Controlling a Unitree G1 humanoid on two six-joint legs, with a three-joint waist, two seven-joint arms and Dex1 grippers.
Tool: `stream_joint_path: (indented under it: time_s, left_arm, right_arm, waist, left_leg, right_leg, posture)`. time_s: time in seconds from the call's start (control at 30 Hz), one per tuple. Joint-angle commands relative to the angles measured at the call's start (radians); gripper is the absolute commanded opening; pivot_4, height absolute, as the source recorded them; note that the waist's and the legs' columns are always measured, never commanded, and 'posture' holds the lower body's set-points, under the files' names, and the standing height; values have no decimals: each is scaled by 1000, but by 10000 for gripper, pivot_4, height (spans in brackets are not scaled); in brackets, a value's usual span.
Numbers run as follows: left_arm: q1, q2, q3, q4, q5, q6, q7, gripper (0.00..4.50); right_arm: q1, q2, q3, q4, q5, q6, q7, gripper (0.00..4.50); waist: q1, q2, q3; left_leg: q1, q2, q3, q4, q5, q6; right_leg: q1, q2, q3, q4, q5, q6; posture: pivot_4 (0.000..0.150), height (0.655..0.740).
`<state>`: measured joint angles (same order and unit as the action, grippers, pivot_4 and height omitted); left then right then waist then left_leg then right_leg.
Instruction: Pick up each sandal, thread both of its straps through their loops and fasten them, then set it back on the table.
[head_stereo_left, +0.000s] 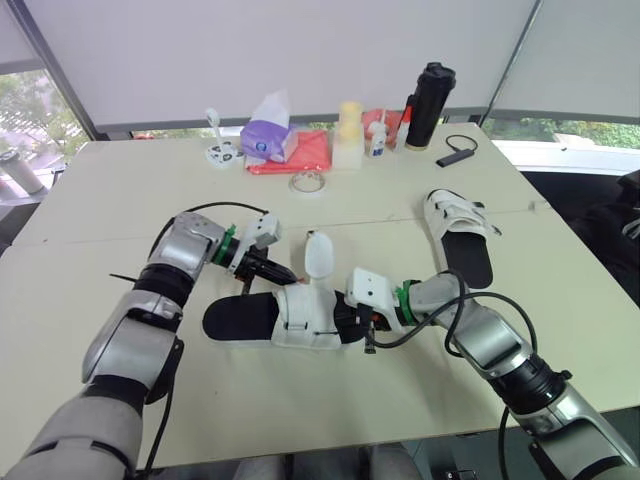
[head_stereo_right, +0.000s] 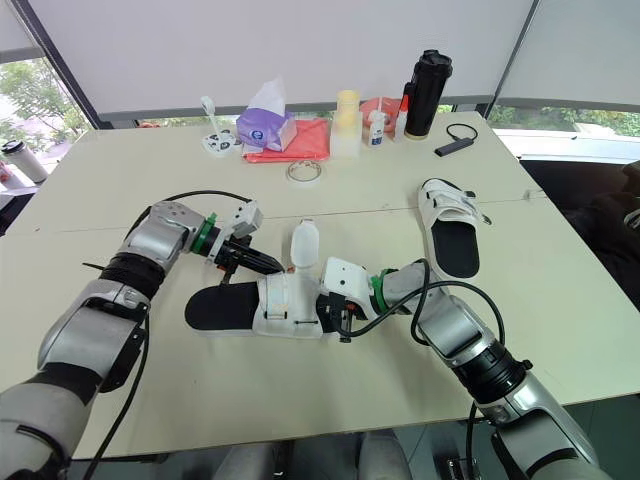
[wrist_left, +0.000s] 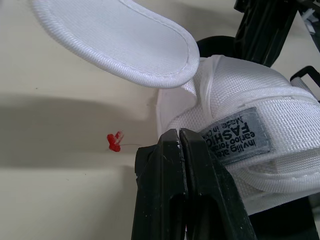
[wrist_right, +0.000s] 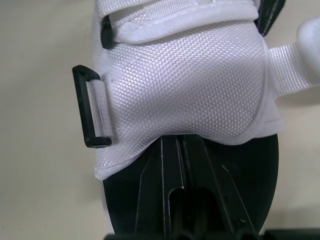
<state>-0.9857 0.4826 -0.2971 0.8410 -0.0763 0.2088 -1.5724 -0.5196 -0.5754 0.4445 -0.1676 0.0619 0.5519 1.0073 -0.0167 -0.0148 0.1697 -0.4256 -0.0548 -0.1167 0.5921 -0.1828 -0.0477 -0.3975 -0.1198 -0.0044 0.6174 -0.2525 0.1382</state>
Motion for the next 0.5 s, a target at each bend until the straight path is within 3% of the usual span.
stream_joint_path:
  time_s: [0.03,0.27,0.5]
  left_arm:
    - [33,0,-4,-51,-4,30,-40,233]
    - [4,-2,120,-36,-49,77,79,233]
    - [75,60,250,-223,-161,222,138,233]
  right_arm:
    - [16,-11,26,56,-39,23,-12,0]
    - [11,-15,30,61,-41,18,-4,0]
    - [13,-18,32,58,-39,19,0,0]
  waist:
    - [0,0,0]
    - [1,0,0]
    - [-1,0,0]
  left_leg:
    - [0,0,0,0,0,0]
    - [0,0,0,1,0,0]
    - [0,0,-1,2,0,0]
  right_leg:
    - [0,0,0,0,0,0]
    - [0,0,0,2,0,0]
    - [0,0,0,5,-1,1]
  posture:
    - [1500,7400]
    - [1500,7400]
    - [1500,7400]
